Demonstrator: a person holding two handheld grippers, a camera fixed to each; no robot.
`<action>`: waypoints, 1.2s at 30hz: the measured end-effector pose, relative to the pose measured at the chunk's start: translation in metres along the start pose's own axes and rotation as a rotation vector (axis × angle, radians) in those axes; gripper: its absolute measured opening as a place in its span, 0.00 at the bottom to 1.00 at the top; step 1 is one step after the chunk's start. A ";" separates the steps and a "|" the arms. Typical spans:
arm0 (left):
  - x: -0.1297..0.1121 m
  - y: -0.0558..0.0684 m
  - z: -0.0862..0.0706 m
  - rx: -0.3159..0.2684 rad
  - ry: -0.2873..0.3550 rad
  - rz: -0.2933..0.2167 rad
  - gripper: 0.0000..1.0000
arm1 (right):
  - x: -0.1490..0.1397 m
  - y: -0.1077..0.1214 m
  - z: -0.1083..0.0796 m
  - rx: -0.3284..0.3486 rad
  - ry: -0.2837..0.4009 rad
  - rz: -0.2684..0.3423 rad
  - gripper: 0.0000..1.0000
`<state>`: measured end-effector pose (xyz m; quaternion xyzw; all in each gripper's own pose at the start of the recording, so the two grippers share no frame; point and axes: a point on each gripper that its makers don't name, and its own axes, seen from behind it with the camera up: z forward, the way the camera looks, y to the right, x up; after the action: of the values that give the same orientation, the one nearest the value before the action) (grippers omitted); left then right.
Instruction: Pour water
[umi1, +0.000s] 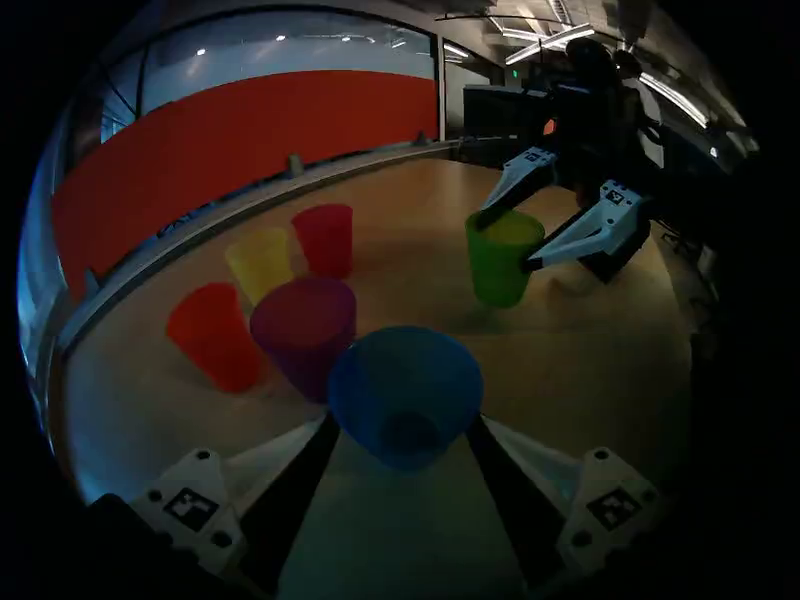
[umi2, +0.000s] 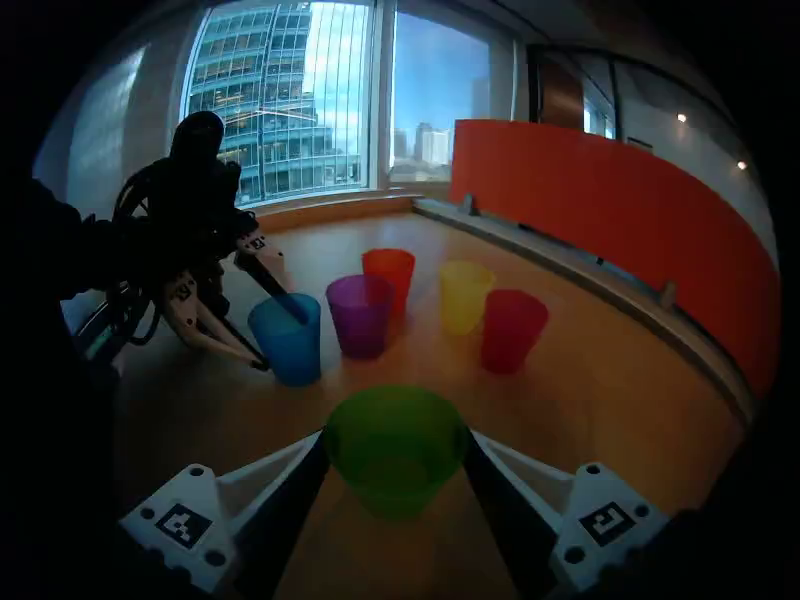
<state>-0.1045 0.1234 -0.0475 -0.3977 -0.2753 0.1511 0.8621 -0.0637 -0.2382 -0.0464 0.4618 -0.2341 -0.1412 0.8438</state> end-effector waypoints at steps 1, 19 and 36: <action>-0.002 0.000 -0.001 0.001 -0.005 0.000 0.93 | -0.001 -0.001 0.001 0.002 -0.001 0.001 0.92; -0.013 0.001 -0.017 0.010 -0.018 -0.030 0.94 | -0.015 -0.007 0.007 0.000 -0.010 0.006 0.92; -0.004 -0.003 -0.028 0.034 0.004 -0.050 0.94 | -0.018 -0.008 0.004 -0.013 -0.012 0.003 0.94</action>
<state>-0.0915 0.1028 -0.0618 -0.3765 -0.2807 0.1332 0.8728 -0.0811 -0.2365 -0.0561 0.4551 -0.2389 -0.1440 0.8456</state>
